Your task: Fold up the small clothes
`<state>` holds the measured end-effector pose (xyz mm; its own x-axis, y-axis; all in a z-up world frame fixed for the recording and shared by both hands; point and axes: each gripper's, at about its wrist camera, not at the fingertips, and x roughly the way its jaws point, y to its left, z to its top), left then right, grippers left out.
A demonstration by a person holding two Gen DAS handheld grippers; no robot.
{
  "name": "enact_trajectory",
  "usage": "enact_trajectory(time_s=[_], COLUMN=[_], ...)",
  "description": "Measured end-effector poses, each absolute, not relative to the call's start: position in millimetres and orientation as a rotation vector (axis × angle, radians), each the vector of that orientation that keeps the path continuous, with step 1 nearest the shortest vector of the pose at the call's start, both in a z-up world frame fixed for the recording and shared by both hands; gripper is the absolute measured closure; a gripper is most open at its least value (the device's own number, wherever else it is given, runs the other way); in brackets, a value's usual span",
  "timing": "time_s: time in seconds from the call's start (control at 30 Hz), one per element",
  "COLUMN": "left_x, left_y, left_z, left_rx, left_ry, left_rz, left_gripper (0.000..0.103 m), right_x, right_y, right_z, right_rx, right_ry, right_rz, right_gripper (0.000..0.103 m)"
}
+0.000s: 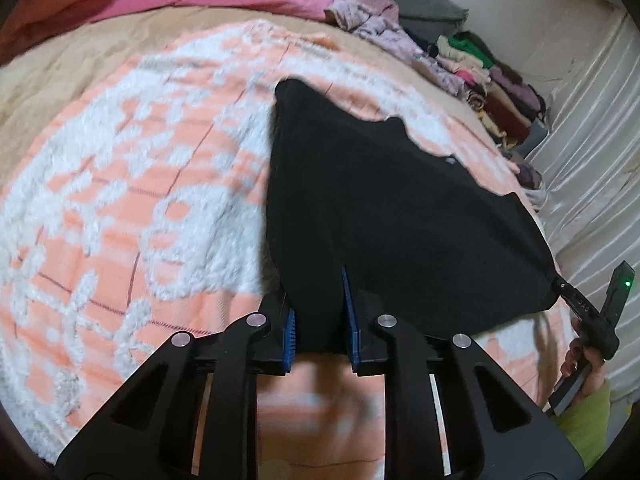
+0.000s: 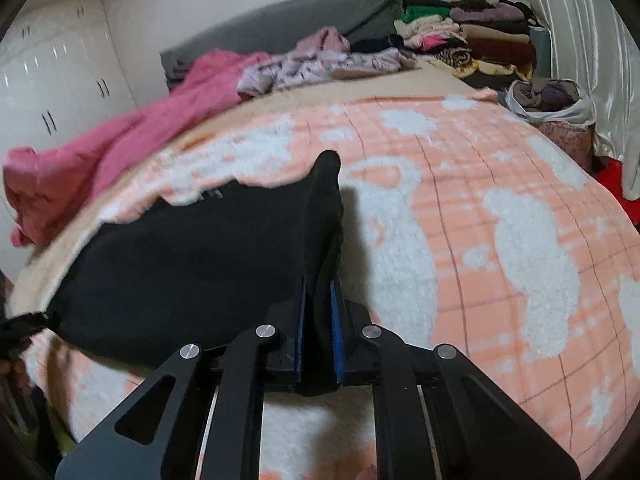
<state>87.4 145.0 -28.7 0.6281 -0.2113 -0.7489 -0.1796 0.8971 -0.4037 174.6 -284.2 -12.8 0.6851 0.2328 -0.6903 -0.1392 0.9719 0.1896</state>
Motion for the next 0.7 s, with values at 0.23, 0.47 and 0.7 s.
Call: enact_trajectory(time_s=[0.23,0.47,0.7], left_x=[89.0,84.2,71.1], left_y=[136.8,136.6,127.7], left_z=[-34.6,-23.4,8.8], left_rx=[-0.419,-0.397,-0.286], left_ry=[0.914,0.894,0.808], left_rz=[-0.008,0.009,0.086], left_gripper=[0.090,0.085,0.085], right_x=[181.4,175.7,156.5], right_y=[-294.3,-292.3,-285.3], right_z=[-41.4,-24.8,6.2], right_rx=[0.196,0.154,0.124], right_ry=[0.839,0.822,0.738], right_rz=[0.152,0.099,0.162], right_gripper=[0.078,0.052,0.052])
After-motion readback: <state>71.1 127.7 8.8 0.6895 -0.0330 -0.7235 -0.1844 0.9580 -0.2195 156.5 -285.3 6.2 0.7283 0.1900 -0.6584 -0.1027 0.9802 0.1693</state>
